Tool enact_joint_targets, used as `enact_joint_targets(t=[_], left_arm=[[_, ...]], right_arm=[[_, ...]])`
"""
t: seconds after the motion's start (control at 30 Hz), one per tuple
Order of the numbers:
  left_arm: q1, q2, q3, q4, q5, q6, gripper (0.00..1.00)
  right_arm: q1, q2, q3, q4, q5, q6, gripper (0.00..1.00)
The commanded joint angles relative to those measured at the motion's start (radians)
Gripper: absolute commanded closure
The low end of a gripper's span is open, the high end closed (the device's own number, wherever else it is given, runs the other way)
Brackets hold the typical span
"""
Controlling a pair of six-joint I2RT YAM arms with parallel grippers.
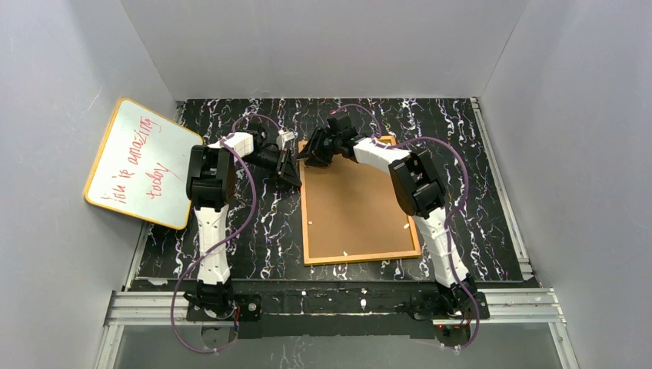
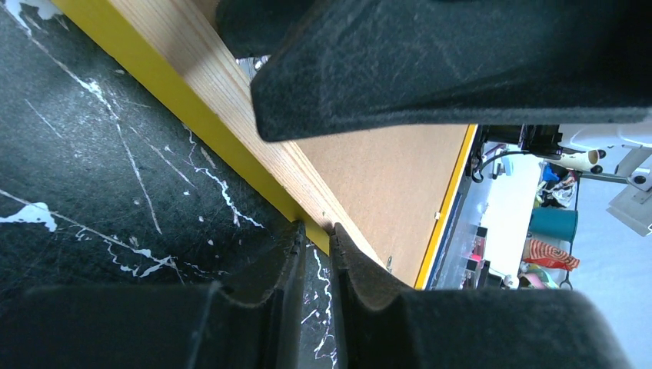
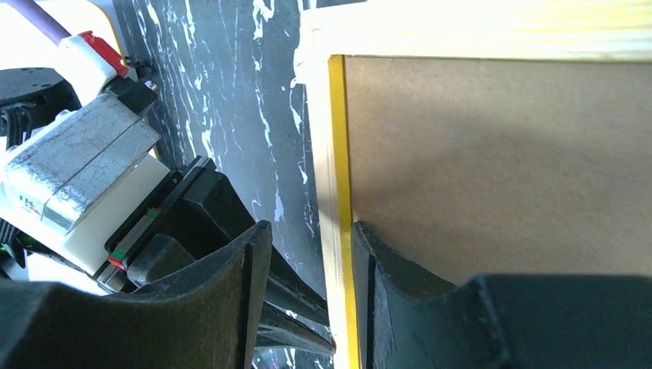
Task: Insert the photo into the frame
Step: Install the photo frame at the center of the board.
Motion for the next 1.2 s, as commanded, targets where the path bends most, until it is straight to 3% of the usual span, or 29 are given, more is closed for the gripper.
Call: enact_joint_targets(t=[0.0,0.27,0.53,0.83,1.17], left_arm=[[-0.014,-0.003,-0.036,-0.009,-0.154,0.060,0.86],[-0.014,-0.005,-0.036,-0.009,-0.159,0.063,0.86],[-0.014,-0.026,-0.040,-0.010,-0.159,0.059,0.87],[-0.015,-0.044,-0.048,-0.011,-0.153,0.059,0.86],[-0.014,-0.038,-0.057,-0.012,-0.149,0.065,0.86]], right_arm=[[0.012,0.053,0.074,-0.075,-0.103,-0.065,0.49],[0.006,0.080,0.134,-0.166,-0.155,-0.122,0.50],[-0.058,0.000,0.158,-0.124,-0.107,-0.128,0.44],[-0.198,-0.168,-0.037,-0.097,0.005,-0.142,0.39],[-0.241,-0.164,-0.108,-0.113,0.089,-0.150,0.40]])
